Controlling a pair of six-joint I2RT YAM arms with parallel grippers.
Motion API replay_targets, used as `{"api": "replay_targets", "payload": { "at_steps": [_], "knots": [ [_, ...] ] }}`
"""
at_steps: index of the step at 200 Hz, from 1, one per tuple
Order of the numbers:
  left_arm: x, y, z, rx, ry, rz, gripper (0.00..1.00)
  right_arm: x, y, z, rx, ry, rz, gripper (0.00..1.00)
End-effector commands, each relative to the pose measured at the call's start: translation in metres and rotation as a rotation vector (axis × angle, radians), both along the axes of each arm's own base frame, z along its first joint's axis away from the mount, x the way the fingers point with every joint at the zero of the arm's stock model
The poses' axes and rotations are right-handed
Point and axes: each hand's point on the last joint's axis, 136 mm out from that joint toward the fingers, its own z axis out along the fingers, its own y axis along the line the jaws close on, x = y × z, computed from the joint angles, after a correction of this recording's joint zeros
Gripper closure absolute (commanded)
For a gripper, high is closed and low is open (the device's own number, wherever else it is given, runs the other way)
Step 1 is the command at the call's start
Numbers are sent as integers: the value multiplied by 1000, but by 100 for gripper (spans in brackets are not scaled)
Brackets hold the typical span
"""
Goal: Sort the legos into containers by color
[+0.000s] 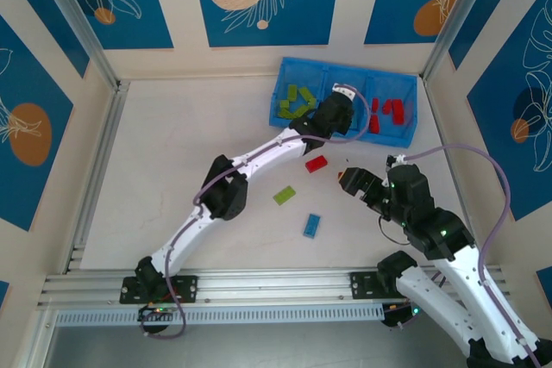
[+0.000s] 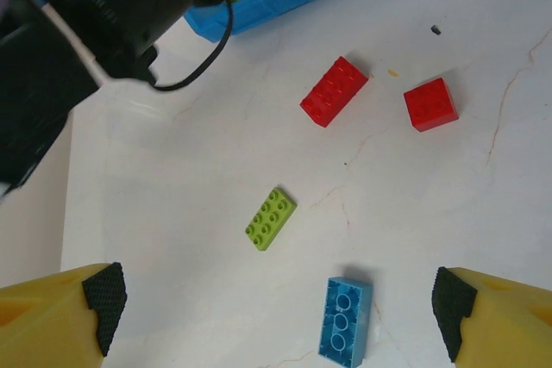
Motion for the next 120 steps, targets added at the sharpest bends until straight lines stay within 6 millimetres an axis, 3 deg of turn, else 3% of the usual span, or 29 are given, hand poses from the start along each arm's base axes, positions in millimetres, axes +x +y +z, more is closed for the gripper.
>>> {"api": "replay_targets", "payload": {
  "at_steps": [1, 34, 59, 75, 88, 108, 120],
  "knots": [
    [2, -11, 22, -8, -39, -79, 45, -6, -2, -6, 3, 15, -1, 6],
    [-9, -5, 54, -49, -15, -88, 41, -8, -4, -11, -8, 35, -6, 6],
    [-40, 6, 83, -110, 24, -125, 45, -11, -4, -12, -14, 45, 0, 6],
    [-74, 24, 106, -199, -29, -180, 45, -12, -1, -14, -18, 52, 23, 8],
    [-103, 51, 128, -238, -77, -201, 45, -14, 5, -17, -13, 59, 64, 9],
    [-157, 93, 138, -198, -122, -260, 44, -14, 22, -27, -5, 109, 142, 11],
    [-192, 115, 132, -134, -137, -321, 43, -13, 33, -35, -11, 160, 187, 12]
  ]
}}
